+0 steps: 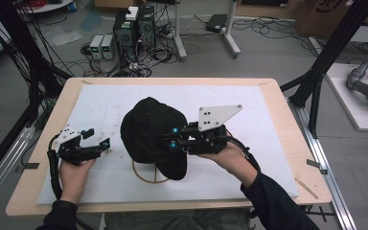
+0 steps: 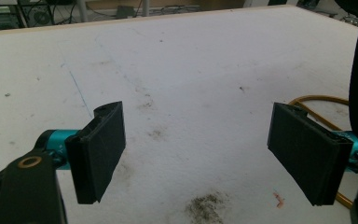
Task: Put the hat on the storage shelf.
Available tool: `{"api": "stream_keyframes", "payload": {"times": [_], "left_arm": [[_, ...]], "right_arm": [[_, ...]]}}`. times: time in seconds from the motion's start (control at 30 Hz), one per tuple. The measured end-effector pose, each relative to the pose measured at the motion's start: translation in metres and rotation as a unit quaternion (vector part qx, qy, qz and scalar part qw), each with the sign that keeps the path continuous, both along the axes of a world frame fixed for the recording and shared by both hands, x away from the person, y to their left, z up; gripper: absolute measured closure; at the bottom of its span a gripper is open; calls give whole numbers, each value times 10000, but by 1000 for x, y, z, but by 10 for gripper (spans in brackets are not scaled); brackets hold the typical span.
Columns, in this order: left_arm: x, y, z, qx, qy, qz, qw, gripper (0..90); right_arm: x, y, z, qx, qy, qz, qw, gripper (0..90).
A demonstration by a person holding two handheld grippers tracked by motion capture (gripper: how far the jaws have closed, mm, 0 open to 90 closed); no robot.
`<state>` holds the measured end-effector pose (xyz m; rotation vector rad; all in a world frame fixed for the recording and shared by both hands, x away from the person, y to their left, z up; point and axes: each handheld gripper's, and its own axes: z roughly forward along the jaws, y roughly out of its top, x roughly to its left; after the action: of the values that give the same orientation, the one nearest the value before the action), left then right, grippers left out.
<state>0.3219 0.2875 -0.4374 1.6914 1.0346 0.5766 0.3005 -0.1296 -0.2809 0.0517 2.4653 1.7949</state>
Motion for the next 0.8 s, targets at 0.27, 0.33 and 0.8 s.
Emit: {"api": "stream_keyframes", "payload": {"times": [0.27,0.33,0.8], "left_arm": [[0,0,0,-25,1,9,10000,192],[-1,0,0,-18,-7,16,10000,192],[-3,2,2,-20,-70,29,10000,190]], "right_arm": [[3,-27,-3,251,-57,-335,9991,592],[5,-37,-4,314,-49,-546,9980,524],[32,-116,-46,507,-30,-2169,9749,320]]}}
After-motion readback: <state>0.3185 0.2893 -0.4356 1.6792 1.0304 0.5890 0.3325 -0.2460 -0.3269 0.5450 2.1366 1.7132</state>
